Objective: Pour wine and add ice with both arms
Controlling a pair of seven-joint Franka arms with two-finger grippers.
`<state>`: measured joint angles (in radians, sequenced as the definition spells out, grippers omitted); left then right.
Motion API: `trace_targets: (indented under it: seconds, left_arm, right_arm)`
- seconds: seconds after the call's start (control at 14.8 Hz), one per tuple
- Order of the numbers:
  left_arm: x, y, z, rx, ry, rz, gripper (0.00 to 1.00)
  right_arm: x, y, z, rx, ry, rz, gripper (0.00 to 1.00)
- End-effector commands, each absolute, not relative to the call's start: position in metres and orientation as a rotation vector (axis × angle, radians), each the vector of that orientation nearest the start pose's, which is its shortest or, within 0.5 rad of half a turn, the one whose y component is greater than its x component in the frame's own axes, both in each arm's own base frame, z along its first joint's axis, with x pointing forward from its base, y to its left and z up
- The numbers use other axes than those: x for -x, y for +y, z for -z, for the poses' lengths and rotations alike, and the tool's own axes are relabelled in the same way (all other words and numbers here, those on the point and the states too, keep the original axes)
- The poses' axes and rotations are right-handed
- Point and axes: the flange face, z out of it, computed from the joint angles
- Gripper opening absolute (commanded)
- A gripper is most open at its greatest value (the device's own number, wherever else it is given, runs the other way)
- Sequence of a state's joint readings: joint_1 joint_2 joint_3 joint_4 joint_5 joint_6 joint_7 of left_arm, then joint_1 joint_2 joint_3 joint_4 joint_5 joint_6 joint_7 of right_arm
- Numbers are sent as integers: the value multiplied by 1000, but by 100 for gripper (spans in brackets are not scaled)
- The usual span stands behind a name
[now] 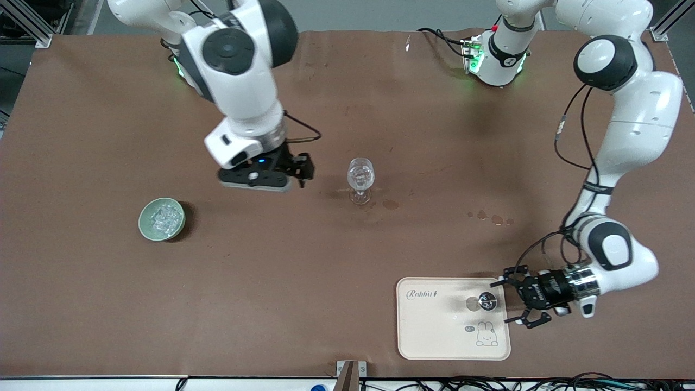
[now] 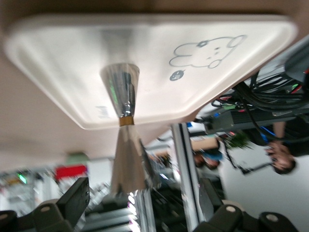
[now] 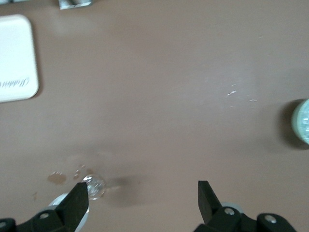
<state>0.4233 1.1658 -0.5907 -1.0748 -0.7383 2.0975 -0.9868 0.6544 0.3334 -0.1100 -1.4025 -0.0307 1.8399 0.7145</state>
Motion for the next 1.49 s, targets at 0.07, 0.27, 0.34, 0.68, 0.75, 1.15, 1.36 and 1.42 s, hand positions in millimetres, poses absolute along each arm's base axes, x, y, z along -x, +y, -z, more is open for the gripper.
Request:
trace_targets:
  seconds: [0.07,0.27,0.34,0.68,0.75,1.15,1.36,1.42]
  left_arm:
    - [-775,42,-254,-1664,1580,615,100]
    - [-766,62,-310,-1827,1655,560,100]
    - [-763,65,-324,-1895,1683,524,100]
    - [-738,52,-427,-2254,1658,329,100]
    - [-732,45,-446,-2317,1644,301,100]
    - [-689,0,-561,-2667,1287,77,100]
    - [-666,-3,-600,-2855,998,-2,100]
    - [-657,6,-607,-2927,911,-17,100]
  right_arm:
    - [-576,269,-539,3145,172,190,100]
    - [-600,189,-543,3166,56,182,100]
    - [-610,155,-543,3175,15,176,100]
    - [-628,20,-544,3190,-1,153,100]
    - [-627,-5,-547,3187,-11,133,100]
    - [-618,-55,-590,3199,89,94,100]
    - [-610,-45,-620,3189,73,80,100]
    - [-601,-42,-633,3192,64,63,100]
